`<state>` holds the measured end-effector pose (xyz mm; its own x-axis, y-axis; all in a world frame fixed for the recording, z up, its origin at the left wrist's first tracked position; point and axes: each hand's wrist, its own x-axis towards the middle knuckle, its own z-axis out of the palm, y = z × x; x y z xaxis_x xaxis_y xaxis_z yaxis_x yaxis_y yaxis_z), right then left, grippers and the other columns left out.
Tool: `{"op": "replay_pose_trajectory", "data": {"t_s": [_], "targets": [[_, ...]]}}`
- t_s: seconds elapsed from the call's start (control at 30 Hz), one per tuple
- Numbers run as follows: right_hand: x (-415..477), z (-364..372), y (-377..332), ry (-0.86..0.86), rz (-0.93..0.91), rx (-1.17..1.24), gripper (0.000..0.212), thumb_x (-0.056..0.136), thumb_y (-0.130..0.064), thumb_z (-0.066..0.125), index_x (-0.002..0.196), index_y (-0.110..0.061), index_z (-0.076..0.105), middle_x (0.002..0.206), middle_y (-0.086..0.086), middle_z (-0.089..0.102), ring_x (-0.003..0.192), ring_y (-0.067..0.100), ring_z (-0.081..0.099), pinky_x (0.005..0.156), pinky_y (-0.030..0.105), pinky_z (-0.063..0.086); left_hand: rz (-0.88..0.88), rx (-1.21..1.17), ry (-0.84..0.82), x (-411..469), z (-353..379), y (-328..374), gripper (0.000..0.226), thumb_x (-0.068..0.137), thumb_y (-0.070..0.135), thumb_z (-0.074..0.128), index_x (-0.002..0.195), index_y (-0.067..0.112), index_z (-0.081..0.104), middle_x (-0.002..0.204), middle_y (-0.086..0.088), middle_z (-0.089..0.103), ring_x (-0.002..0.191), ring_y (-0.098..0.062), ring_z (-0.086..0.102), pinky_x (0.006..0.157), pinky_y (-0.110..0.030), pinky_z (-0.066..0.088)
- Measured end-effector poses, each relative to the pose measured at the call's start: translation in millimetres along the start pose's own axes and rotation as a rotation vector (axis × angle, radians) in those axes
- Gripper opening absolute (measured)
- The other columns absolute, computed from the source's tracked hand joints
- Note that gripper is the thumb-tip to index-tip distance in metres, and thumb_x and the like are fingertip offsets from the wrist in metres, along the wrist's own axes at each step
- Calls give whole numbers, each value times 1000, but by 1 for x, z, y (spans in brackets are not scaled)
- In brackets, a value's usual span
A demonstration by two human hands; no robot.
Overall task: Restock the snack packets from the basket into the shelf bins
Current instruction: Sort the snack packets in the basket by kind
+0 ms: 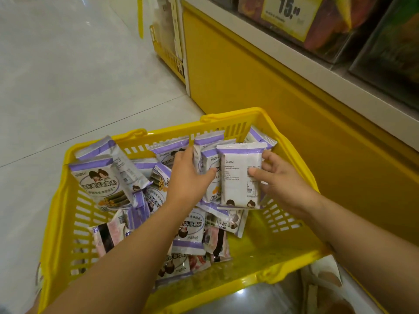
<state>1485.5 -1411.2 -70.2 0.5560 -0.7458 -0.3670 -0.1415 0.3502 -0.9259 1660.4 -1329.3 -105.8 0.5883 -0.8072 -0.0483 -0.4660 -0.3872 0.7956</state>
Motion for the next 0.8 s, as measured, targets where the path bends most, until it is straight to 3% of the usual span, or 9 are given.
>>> {"op": "replay_pose_trajectory", "data": {"t_s": [0.13, 0.2, 0.27, 0.33, 0.4, 0.5, 0.57, 0.67, 0.8], "targets": [[-6, 1, -6, -48, -16, 135, 33, 94, -1, 50, 123, -17, 53, 111, 4, 71, 93, 16, 71, 64, 31, 59, -30, -364, 18, -9, -10, 11, 28, 85, 37, 67, 111, 40, 56, 113, 12, 64, 100, -6, 63, 83, -33, 53], [-9, 3, -13, -59, -60, 170, 31, 94, -4, 50, 121, -18, 56, 107, 1, 72, 92, 14, 71, 65, 30, 58, -37, -483, -5, -14, -17, 20, 23, 88, 37, 64, 109, 43, 57, 103, 22, 68, 91, 4, 65, 73, -22, 52], [-12, 7, -21, -46, -95, 194, 30, 94, -8, 50, 122, -18, 57, 108, 1, 72, 96, 16, 70, 76, 34, 59, -34, -544, -39, -19, -19, 29, 23, 91, 38, 60, 114, 41, 58, 106, 21, 68, 94, 3, 65, 77, -26, 53], [-15, 14, -25, -25, -109, 212, 30, 96, -13, 49, 125, -17, 55, 115, 6, 69, 104, 21, 67, 88, 39, 55, -50, -578, -53, -24, -17, 39, 27, 93, 43, 55, 120, 38, 57, 119, 12, 64, 106, -4, 63, 89, -35, 53], [-18, 20, -27, 6, -119, 202, 29, 97, -19, 48, 126, -19, 54, 116, 6, 69, 105, 21, 67, 89, 41, 55, -82, -592, -68, -29, -16, 48, 37, 93, 51, 48, 127, 37, 54, 127, 10, 59, 112, -2, 58, 92, -30, 50], [-22, 25, -24, 68, -148, 161, 34, 97, -26, 49, 130, -19, 51, 114, 3, 70, 100, 17, 69, 83, 37, 57, -152, -624, -167, -37, -17, 62, 50, 92, 63, 37, 134, 37, 41, 118, 22, 56, 96, 19, 55, 72, -9, 48], [-24, 27, -19, 100, -126, 214, 32, 97, -27, 50, 128, -18, 54, 108, 3, 72, 96, 17, 71, 75, 33, 59, -189, -651, -269, -44, -12, 69, 79, 80, 71, 48, 146, 38, 21, 133, 17, 51, 113, 5, 55, 92, -24, 50], [-26, 25, -19, 5, -44, 268, 35, 96, -30, 49, 130, -19, 53, 108, 2, 73, 97, 19, 70, 70, 30, 59, -223, -596, -340, -48, -13, 74, 108, 77, 48, 70, 151, 35, -8, 146, 3, 43, 122, -18, 54, 96, -34, 49], [-27, 9, -34, -281, 60, 107, 59, 84, -34, 59, 141, -29, 41, 126, 4, 65, 112, 26, 64, 91, 44, 54, -197, -800, -320, -44, -16, 67, 86, 89, 21, 65, 150, 35, 7, 133, 0, 57, 104, -19, 67, 87, -44, 56]]}}
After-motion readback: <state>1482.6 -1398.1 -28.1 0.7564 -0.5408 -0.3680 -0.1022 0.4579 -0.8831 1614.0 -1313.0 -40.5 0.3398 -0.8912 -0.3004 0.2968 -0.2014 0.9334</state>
